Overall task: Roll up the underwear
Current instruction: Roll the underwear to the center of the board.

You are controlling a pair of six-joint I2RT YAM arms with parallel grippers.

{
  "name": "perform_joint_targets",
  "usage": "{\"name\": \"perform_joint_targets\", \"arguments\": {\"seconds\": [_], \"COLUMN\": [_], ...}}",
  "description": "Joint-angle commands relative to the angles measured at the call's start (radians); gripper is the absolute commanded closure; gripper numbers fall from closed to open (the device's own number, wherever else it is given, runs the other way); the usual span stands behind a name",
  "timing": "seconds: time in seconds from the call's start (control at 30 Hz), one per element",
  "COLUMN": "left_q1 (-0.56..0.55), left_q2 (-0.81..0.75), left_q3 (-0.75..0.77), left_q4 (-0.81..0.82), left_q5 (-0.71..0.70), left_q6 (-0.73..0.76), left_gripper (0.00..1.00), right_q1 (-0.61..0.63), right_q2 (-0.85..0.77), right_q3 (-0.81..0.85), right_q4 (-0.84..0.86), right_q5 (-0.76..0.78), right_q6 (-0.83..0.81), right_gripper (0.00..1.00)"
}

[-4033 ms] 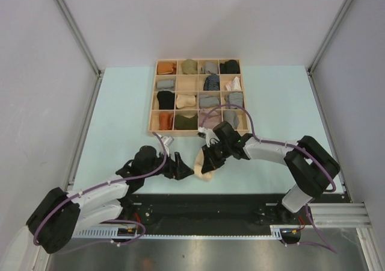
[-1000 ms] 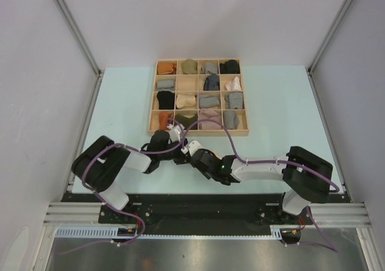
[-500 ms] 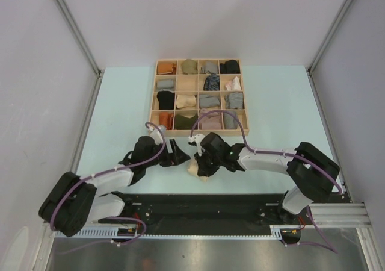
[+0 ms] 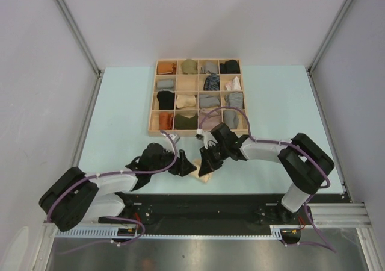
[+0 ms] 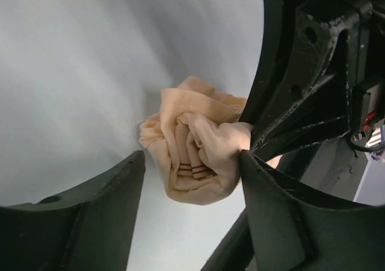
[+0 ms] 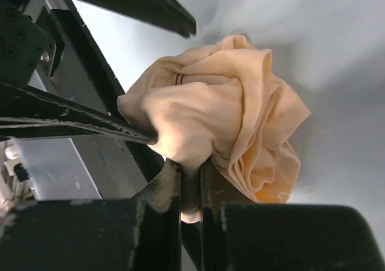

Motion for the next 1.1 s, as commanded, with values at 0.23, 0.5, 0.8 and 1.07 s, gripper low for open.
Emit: {"name": "perform_joint_targets", "arguments": {"seconds": [0.23,0.5,0.8,1.07], "left_q1": [-0.027,-0.027,-0.027,-0.03], "left_q2": [0.095,0.205,0.214,0.199], "left_q3": [-0.029,-0.004,-0.02,-0.035], "left_q4": [0.243,0.174,0.166,0.191], "left_q5": [0.014,-0.034,-0.053,-0.045], "left_q6": [0.01,-0.033,-0.051,-0.058], "left_gripper": [0.5,1.0,1.0,1.0], "right_q1": [-0.05,-0.053,-0.092,-0.126], "right_q2": [0.104,0.05,-0.108,-0.021], "right_q3": [0.028,0.074,0.091,0.089], "right_q4": [0.003,-0.051,-0.14,-0.094], "right_q5": [-0.071,-0.042,0.016,-0.001], "right_q6": [-0.021,-0.03,-0.07,-0.052], "right_gripper": [1.0,0.7,0.32,0.29]}}
